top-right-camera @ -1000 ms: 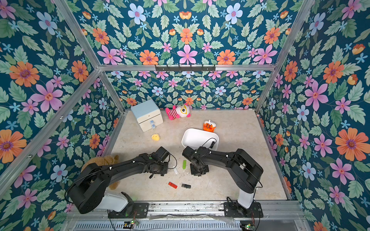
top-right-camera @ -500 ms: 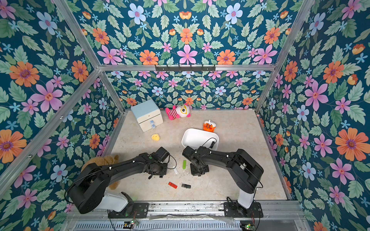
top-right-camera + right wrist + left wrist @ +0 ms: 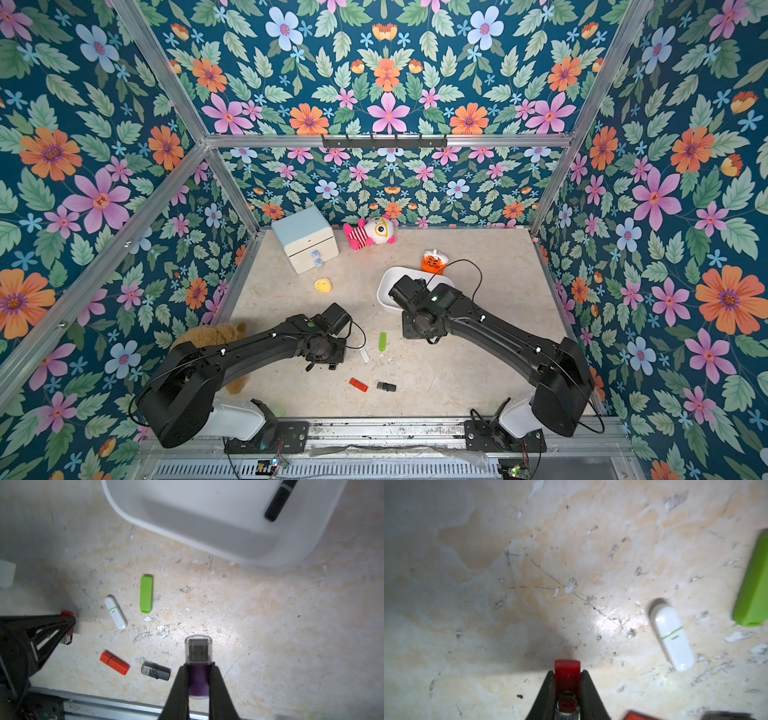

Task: Put the usb flash drive into the storage box
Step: Place the USB flash in the storage box.

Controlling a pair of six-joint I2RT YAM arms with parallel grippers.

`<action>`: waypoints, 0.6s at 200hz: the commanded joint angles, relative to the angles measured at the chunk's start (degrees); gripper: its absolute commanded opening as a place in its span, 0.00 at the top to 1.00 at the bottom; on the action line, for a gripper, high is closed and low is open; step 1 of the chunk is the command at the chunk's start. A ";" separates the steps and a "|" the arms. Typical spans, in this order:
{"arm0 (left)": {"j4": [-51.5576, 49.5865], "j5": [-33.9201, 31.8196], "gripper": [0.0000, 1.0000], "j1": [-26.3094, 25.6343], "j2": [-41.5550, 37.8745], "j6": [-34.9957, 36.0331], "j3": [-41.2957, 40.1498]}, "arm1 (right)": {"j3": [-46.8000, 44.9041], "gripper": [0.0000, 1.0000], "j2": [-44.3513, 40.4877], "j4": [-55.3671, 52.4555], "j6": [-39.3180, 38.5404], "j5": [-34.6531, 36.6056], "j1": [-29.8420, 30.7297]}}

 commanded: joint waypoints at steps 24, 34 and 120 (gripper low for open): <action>-5.54 -2.34 1.00 1.42 1.47 3.32 8.98 | 5.48 1.00 3.07 -1.80 -7.01 1.19 -9.92; -6.68 -2.62 1.00 2.00 2.28 4.33 11.73 | 5.61 1.00 4.76 0.38 -8.13 -0.20 -12.18; -13.40 0.00 1.00 7.35 21.22 15.65 43.78 | 14.44 1.00 24.67 9.30 -12.98 -1.24 -18.60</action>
